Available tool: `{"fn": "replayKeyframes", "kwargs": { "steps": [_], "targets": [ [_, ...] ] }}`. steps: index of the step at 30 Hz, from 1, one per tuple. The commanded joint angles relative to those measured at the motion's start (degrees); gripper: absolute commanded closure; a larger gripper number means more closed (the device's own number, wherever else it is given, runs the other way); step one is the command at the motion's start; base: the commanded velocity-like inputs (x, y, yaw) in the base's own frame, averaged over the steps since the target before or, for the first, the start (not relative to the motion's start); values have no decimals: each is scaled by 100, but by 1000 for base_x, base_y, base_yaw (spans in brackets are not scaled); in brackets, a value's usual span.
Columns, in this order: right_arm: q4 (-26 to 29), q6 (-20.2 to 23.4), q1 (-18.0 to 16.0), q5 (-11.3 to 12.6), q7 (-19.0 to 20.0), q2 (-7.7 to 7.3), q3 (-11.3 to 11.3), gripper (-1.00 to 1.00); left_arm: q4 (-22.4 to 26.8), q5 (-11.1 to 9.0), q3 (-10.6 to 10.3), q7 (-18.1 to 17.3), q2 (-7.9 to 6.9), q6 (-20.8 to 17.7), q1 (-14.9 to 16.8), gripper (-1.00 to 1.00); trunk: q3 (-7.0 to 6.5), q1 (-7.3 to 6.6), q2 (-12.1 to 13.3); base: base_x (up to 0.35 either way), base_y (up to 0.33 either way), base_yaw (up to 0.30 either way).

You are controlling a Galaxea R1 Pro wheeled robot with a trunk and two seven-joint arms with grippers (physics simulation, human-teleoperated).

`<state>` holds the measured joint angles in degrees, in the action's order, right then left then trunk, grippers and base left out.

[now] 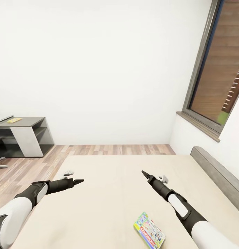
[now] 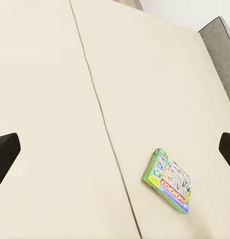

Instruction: Put all the toys in the child's room - the three board games (two on the bed and one on the table), the two jigsaw puzzles on the table, and the tennis ball on the table - inside the toy box on the table in the child's room.

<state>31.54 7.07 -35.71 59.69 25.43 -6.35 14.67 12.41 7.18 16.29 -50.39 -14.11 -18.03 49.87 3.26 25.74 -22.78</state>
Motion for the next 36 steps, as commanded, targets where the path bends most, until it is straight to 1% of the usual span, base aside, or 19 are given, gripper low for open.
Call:
{"fn": "replayKeyframes", "kwargs": {
  "steps": [1,8,18,31,36],
  "targets": [
    [1,19,-6,60,6,-7,27,-100,7,56,50,-31,1,-38,5,-100,13,4,-13,0,-22,0],
    [1,20,-6,54,6,-2,35,-100,7,56,50,-32,-2,-35,5,-100,13,4,-13,0,-25,0],
    [1,22,-6,52,6,2,44,-100,7,56,50,-37,-3,-34,5,-100,13,4,-13,0,-162,0],
    [1,22,-6,53,6,2,45,-100,7,56,50,-39,-4,-34,5,-100,13,4,-13,0,-19,0],
    [1,22,-6,54,6,2,44,-100,7,56,50,-34,-4,-43,5,-100,13,4,-13,0,-178,0]
  ]
}}
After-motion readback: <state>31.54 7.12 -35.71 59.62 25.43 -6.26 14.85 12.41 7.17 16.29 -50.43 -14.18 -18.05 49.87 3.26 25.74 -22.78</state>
